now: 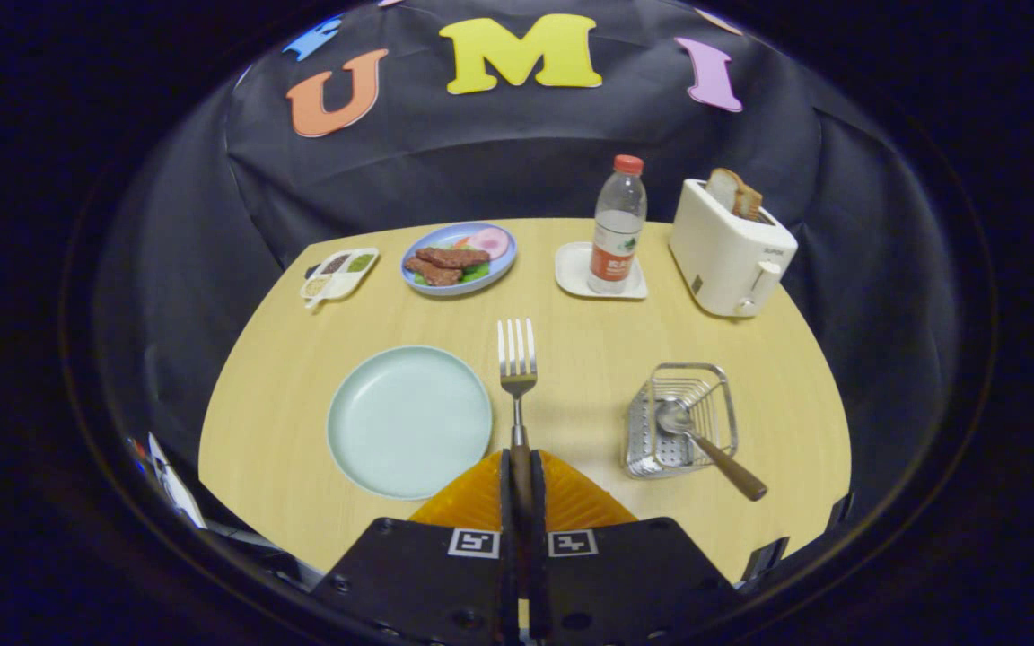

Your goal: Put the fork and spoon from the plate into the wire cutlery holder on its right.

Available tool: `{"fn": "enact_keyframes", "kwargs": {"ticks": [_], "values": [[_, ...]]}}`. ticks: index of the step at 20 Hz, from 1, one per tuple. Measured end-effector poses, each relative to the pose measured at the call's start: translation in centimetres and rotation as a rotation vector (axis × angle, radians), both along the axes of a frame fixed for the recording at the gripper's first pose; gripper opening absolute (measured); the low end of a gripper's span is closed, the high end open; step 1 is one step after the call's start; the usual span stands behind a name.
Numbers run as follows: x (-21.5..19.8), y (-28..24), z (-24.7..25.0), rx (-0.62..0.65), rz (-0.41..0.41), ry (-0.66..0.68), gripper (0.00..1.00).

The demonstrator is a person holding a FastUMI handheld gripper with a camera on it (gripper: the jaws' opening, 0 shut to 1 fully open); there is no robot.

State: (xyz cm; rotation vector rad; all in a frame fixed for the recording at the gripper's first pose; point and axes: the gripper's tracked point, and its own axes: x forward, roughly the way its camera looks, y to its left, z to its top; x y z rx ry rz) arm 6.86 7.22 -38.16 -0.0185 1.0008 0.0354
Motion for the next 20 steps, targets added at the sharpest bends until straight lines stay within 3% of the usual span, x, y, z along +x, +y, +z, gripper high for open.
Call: {"fn": "enact_keyframes", "kwargs": {"ticks": [10, 17, 20], "values": [[-0.4, -9.8, 1.2, -0.032, -0.101, 0.071, 0.05], [-0.8, -10.3, 1.7, -0.027, -0.075, 0.163, 0.07], [-0.8, -10.1, 1.5, 0.007, -0.115, 0.211, 0.06]]}}
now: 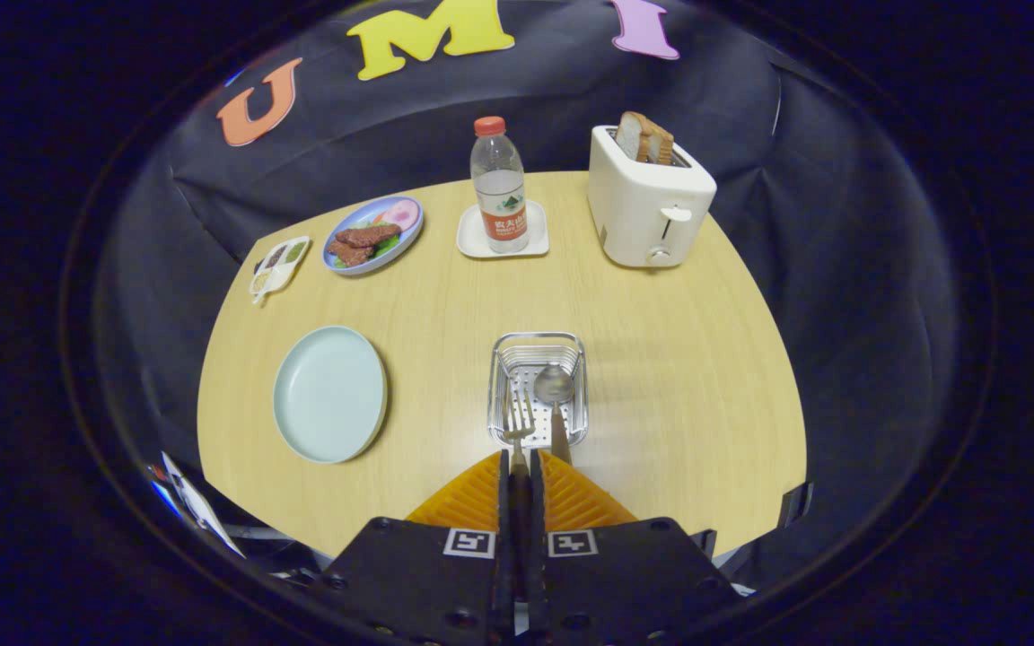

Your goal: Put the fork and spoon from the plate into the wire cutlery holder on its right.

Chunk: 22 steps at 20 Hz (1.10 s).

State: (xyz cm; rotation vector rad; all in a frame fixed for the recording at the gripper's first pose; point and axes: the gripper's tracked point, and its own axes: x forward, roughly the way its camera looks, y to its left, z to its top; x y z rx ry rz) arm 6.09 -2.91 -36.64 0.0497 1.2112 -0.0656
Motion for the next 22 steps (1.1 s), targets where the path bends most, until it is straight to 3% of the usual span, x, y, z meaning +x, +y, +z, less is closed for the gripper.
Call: {"fn": "enact_keyframes", "kwargs": {"ticks": [7, 13, 17, 22], "values": [[0.9, -0.4, -0.9, -0.023, -0.034, 0.055, 0.07], [3.0, -0.5, -0.3, -0.046, -0.023, -0.005, 0.08], [3.0, 0.0, 1.1, -0.066, 0.021, -0.052, 0.3], [2.9, 1.7, 3.0, -0.07, 0.063, -0.132, 0.43]]}}
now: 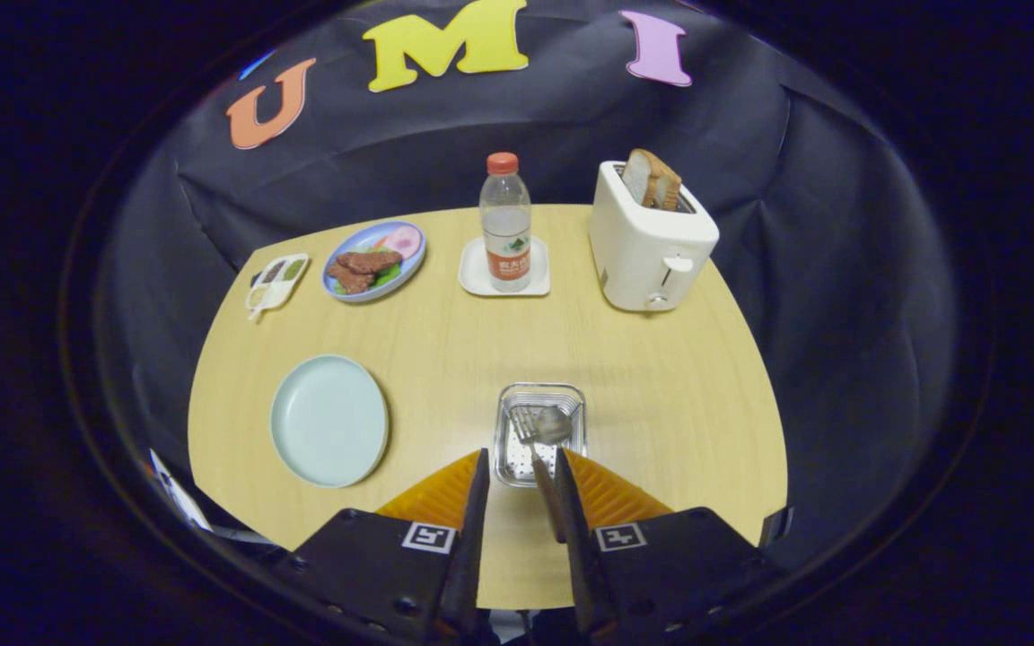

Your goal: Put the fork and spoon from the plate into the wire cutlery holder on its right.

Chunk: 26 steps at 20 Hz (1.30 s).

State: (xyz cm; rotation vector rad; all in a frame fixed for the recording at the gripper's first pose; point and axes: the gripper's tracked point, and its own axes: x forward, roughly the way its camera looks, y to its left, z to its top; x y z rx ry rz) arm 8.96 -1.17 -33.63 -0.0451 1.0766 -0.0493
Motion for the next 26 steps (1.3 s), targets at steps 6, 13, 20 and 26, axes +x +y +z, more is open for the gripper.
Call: {"fn": "enact_keyframes", "kwargs": {"ticks": [6, 13, 20, 26], "values": [[-0.5, 3.4, 3.5, -0.005, 0.059, -0.124, 0.7], [-1.7, 8.4, 8.6, 0.016, 0.098, -0.267, 0.91], [-2.5, 11.2, 16.0, -0.02, 0.136, -0.517, 0.96], [-3.8, 11.2, 23.0, -0.078, 0.147, -0.809, 0.96]]}}
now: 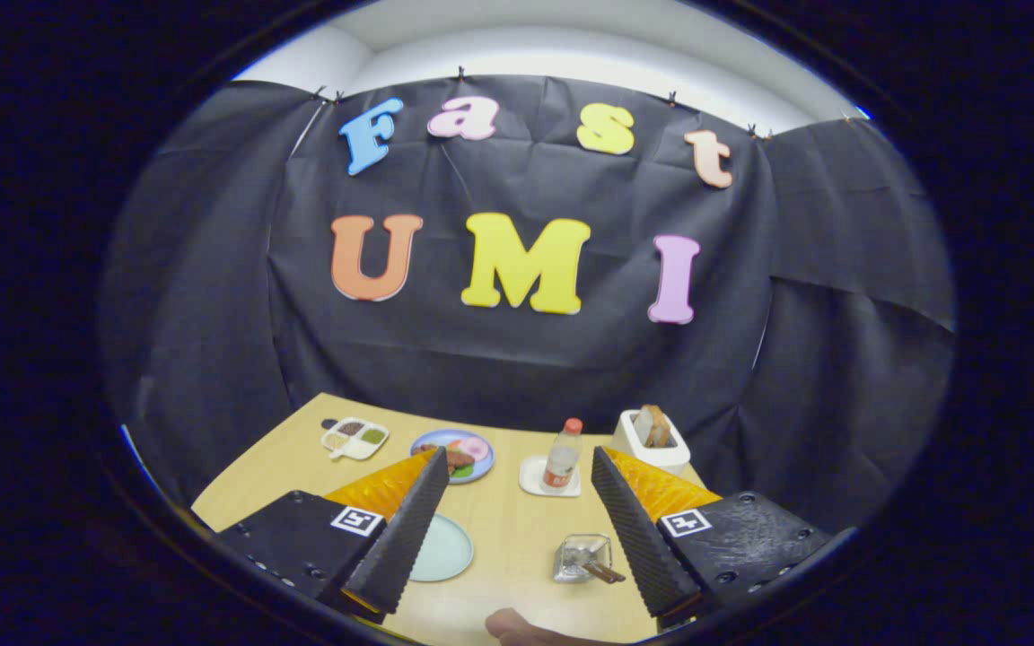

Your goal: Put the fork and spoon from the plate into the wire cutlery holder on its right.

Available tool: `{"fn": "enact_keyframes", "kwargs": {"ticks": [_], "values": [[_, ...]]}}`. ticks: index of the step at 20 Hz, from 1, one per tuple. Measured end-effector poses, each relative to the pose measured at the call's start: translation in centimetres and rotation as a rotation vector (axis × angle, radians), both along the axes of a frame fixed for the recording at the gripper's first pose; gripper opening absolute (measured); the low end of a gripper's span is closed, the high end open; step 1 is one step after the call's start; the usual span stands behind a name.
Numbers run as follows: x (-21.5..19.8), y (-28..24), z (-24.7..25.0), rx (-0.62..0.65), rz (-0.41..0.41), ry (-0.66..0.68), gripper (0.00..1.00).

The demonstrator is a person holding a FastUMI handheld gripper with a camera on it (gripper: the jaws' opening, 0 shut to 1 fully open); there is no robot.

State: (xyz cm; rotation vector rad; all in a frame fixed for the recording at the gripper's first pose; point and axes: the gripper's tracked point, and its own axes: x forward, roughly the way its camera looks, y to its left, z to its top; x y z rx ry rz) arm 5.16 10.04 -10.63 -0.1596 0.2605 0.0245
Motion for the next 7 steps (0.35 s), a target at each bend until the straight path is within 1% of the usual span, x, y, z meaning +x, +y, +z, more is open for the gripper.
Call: {"fn": "enact_keyframes", "kwargs": {"ticks": [4, 7], "values": [[-2.3, 0.0, 2.9, 0.013, -0.005, -0.133, 0.96], [-3.5, -0.3, 3.6, 0.034, -0.018, -0.161, 0.96]]}}
